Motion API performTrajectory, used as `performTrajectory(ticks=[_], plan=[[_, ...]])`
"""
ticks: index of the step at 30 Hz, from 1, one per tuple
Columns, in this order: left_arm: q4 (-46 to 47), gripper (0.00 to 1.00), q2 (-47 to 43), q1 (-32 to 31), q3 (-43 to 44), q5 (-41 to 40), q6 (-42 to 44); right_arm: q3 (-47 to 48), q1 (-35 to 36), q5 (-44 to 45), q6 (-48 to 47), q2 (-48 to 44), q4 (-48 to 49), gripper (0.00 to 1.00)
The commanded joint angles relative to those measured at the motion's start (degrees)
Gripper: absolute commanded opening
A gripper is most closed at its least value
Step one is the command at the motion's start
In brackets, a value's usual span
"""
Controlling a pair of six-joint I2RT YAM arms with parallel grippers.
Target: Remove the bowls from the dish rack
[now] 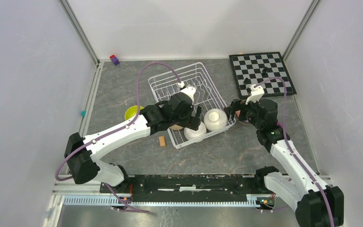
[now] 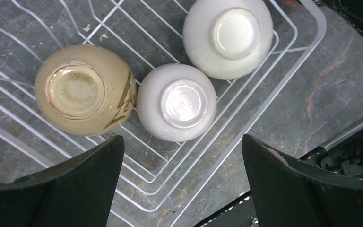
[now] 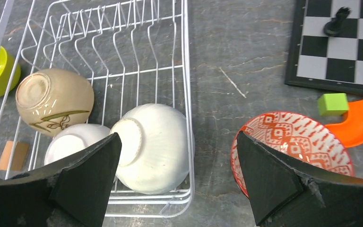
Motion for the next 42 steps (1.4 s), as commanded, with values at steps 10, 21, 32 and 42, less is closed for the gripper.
performTrajectory(ticks=[10, 21, 32, 42], plan=[[-2.88, 0.99, 4.83, 4.46, 2.40, -8.87, -1.15, 1.86, 3.17, -9.40, -0.02, 4.69, 5.25, 0.96], [1.50, 0.82, 9.13, 4.49, 4.13, 2.48, 3.41, 2.63, 7.60, -3.25, -2.55, 3.96, 1.69, 0.85], [3.78, 0.78, 15.52, 4.50, 8.90, 10.75, 6.72, -0.28, 7.59, 1.05, -3.53, -3.30, 1.11, 0.85], [14.75, 0.99, 18.21, 4.47, 8.72, 24.15, 7.85, -2.11, 7.65, 1.16, -2.99, -5.40, 1.75, 0.85]])
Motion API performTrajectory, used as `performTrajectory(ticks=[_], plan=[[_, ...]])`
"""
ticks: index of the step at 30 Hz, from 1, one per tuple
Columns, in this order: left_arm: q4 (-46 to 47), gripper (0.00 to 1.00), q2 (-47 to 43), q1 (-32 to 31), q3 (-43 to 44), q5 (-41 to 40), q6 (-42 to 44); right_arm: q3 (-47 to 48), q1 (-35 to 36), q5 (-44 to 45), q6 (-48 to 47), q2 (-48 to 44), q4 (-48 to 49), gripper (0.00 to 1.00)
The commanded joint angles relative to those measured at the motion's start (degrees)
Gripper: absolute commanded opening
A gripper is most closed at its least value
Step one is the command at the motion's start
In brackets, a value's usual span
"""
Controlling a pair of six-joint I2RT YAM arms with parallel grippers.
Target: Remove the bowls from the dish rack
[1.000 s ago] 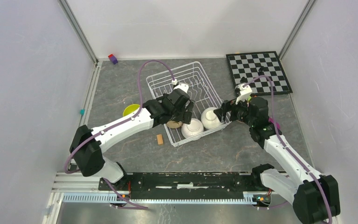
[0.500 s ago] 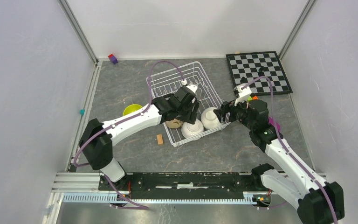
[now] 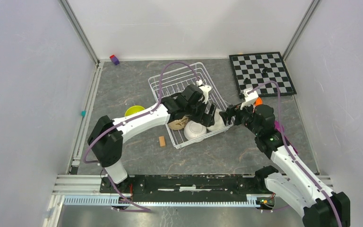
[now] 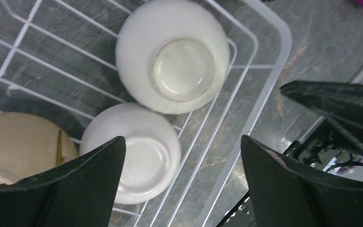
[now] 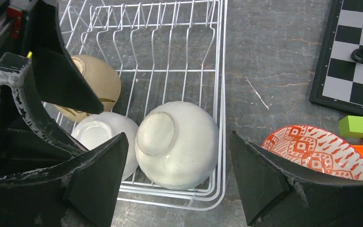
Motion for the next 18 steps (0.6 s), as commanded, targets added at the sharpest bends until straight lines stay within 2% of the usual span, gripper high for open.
performTrajectory(ticks=[1, 14, 18], plan=[[7.39, 1.00, 2.34, -0.10, 2.24, 6.44, 3.07, -0.74, 0.17, 0.94, -0.61, -2.15, 0.67, 0.85], [3.27, 1.00, 12.79, -0.54, 11.78, 1.12, 5.00, -5.61, 0.20, 15.56, -0.09, -16.10, 3.33, 0.88], [2.12, 0.94, 14.15, -0.50, 12.81, -2.48, 4.61, -7.16, 0.19, 18.31, -0.02, -18.59, 4.74, 0.89]])
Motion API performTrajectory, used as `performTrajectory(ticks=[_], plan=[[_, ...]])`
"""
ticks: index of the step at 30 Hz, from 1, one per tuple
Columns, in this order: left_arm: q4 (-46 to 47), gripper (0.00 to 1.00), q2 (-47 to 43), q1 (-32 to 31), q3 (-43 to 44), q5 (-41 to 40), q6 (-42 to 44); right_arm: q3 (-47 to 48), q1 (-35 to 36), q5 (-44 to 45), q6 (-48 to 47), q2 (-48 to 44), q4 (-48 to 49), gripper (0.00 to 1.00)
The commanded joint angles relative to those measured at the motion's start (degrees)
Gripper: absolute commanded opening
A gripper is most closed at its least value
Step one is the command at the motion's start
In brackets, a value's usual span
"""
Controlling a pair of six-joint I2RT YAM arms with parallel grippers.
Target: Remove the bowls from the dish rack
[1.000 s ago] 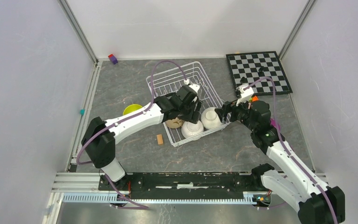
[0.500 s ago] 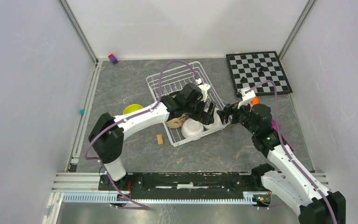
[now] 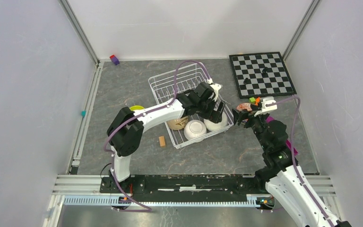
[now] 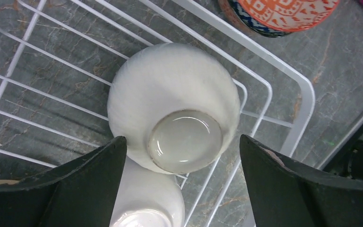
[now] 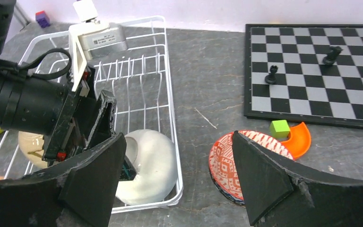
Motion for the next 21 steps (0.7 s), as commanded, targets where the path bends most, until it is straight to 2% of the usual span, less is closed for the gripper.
performTrajectory(ticks=[1, 5, 8, 14, 21], plan=[[-1.08, 0.91, 1.08, -0.21, 2.80, -4.96, 2.57, -1.00, 0.09, 4.98, 0.04, -1.60, 3.61, 0.89], [-0.90, 0.72, 0.72, 0.85, 1.82, -6.06, 1.99, 1.59, 0.10, 0.25, 0.01, 2.64, 1.59, 0.89], [1.05, 0.63, -0.29, 2.55, -0.01, -2.56, 1.01, 4.64, 0.10, -4.98, 0.32, 6.85, -0.77, 0.88], [8.07, 0.56, -2.71, 6.46, -5.60, 5.66, -2.50, 7.94, 0.05, -10.62, 2.12, 12.77, -2.97, 0.86], [12.02, 0.55, -3.29, 9.57, -8.75, 10.20, -4.42, 10.28, 0.05, -12.78, 5.62, 19.69, -4.21, 0.86]])
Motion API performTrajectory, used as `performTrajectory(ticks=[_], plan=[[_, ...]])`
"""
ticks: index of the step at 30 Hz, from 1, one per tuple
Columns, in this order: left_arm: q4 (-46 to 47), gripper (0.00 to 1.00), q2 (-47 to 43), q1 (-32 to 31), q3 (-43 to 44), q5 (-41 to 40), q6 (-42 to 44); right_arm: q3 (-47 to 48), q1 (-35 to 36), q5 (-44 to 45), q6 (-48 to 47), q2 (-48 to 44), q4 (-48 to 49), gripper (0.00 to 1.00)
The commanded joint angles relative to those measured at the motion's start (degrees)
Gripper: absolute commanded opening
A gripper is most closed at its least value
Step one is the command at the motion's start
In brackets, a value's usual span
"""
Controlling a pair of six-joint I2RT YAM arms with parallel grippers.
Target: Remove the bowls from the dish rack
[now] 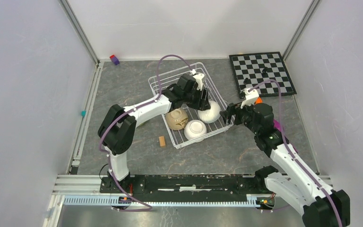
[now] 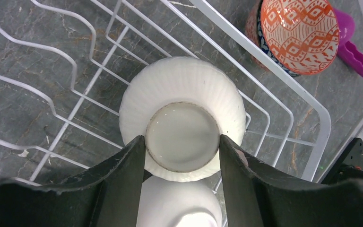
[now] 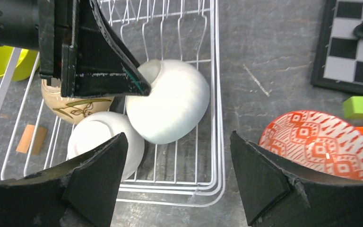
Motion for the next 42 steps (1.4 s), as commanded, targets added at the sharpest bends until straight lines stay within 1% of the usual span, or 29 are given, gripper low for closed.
performTrajectory(ticks=[1, 3, 6, 11, 15, 19, 21, 23, 26, 29, 31, 35, 42], plan=[[1.67, 0.55, -0.48, 0.87, -2.00, 4.37, -2.80, 4.05, 0.05, -2.44, 4.37, 4.05, -0.88, 0.86], [2.15, 0.54, -0.48, 1.48, -2.39, 4.81, -3.08, 4.37, 0.07, -2.39, 8.75, 5.93, -0.97, 0.87], [3.48, 0.54, -0.67, 2.60, -3.17, 6.00, -3.99, 2.55, 0.07, -6.79, 15.24, 7.96, 4.43, 0.91], [5.17, 0.52, -0.96, 3.91, -4.52, 7.26, -4.88, 0.31, 0.09, -9.59, 23.33, 10.95, 10.41, 0.97], [6.10, 0.50, -0.87, 4.52, -5.31, 8.06, -5.18, -1.12, 0.03, -8.39, 30.27, 13.24, 13.23, 0.98], [7.13, 0.50, -0.89, 5.06, -6.34, 8.66, -5.52, -4.85, -0.04, -6.24, 40.48, 14.10, 18.39, 0.98], [7.32, 0.50, -0.78, 5.24, -6.54, 8.76, -5.60, -4.63, -0.05, -3.55, 45.58, 15.24, 16.59, 0.98], [7.47, 0.50, -0.75, 5.47, -6.86, 8.71, -5.61, -3.43, 0.01, -2.93, 48.28, 17.21, 14.48, 0.98], [7.83, 0.50, -1.00, 5.85, -7.46, 8.89, -5.60, -3.65, -0.04, -4.30, 51.40, 19.73, 16.35, 0.98], [8.05, 0.50, -1.27, 6.36, -7.91, 9.17, -5.62, -4.00, 0.01, -3.41, 54.10, 20.56, 17.39, 0.98], [8.18, 0.50, -1.49, 6.62, -8.12, 9.22, -5.58, -3.03, 0.08, -1.76, 54.33, 20.61, 15.93, 0.98], [8.19, 0.49, -1.79, 7.23, -8.48, 9.15, -5.52, 1.47, 0.08, 2.25, 53.08, 21.40, 8.64, 0.98], [8.31, 0.49, -1.79, 8.43, -8.99, 9.51, -5.52, 3.60, 0.05, 0.24, 52.77, 25.67, 9.03, 0.98]])
